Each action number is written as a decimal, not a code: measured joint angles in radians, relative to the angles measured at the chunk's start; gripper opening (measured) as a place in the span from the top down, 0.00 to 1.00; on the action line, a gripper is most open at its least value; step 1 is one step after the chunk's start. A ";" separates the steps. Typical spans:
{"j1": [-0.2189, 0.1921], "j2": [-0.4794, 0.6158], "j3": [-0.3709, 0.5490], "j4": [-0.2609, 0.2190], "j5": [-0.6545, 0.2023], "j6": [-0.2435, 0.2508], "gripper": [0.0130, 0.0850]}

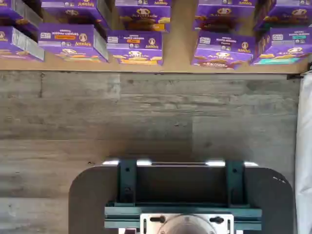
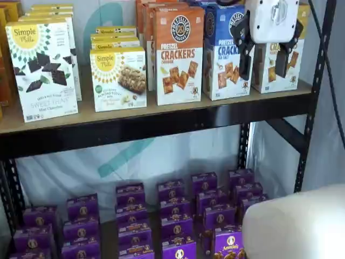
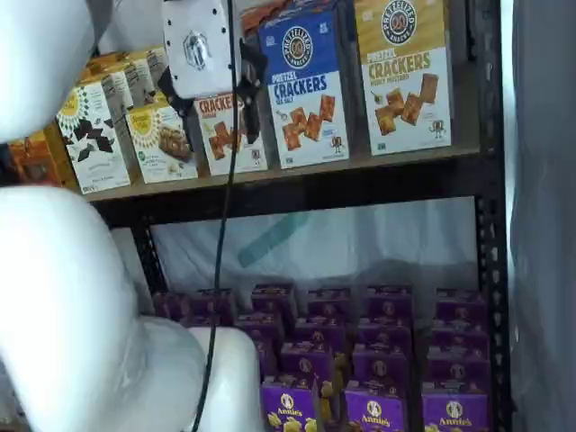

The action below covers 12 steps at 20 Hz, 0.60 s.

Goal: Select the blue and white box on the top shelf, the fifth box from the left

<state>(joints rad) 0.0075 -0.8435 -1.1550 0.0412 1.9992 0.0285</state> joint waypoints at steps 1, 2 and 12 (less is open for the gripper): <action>-0.017 0.005 -0.005 0.019 0.010 -0.008 0.00; -0.046 0.012 -0.010 0.050 0.022 -0.021 0.00; -0.006 0.004 0.021 -0.004 -0.057 -0.008 0.00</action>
<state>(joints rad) 0.0018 -0.8393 -1.1336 0.0370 1.9424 0.0201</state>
